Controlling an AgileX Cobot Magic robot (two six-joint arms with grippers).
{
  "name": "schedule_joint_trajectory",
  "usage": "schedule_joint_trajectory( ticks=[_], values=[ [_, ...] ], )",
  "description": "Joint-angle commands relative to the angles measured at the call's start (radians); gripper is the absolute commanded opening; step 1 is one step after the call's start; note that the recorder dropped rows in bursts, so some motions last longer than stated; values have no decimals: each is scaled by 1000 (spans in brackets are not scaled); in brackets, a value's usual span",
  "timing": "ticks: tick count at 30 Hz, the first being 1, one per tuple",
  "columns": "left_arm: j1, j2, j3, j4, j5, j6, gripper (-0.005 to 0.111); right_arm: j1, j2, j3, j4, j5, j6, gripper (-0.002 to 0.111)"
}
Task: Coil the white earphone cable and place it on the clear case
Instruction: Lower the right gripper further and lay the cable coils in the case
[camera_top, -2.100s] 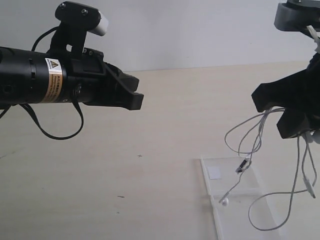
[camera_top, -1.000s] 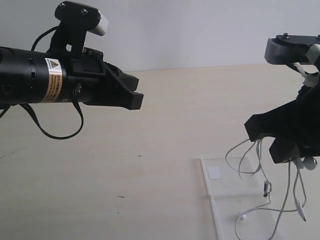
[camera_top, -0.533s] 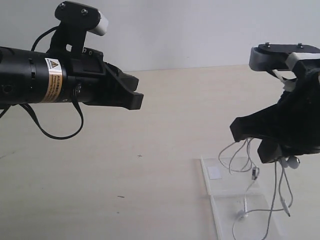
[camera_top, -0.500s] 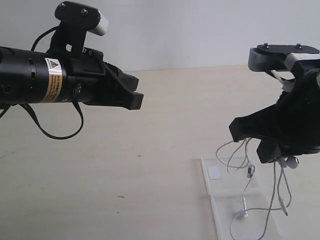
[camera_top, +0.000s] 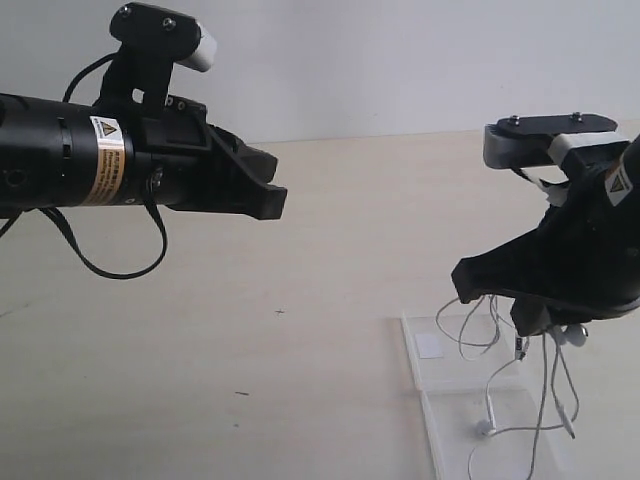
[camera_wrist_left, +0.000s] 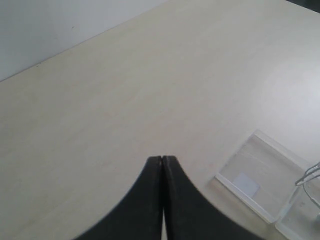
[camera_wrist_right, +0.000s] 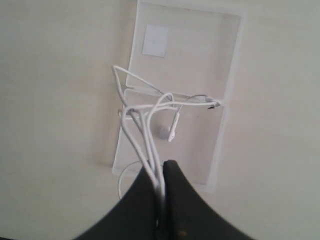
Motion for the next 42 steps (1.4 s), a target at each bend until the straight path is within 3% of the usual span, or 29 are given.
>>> schedule_joint_trajectory(
  ticks=[1, 10, 42],
  values=[
    [2, 0, 5, 0, 3, 1, 0, -2, 0, 21, -11, -100, 1, 0],
    [2, 0, 5, 0, 0, 1, 0, -2, 79, 21, -75, -174, 3, 0],
    [2, 0, 5, 0, -22, 1, 0, -2, 326, 60, -11, -186, -27, 0]
  ],
)
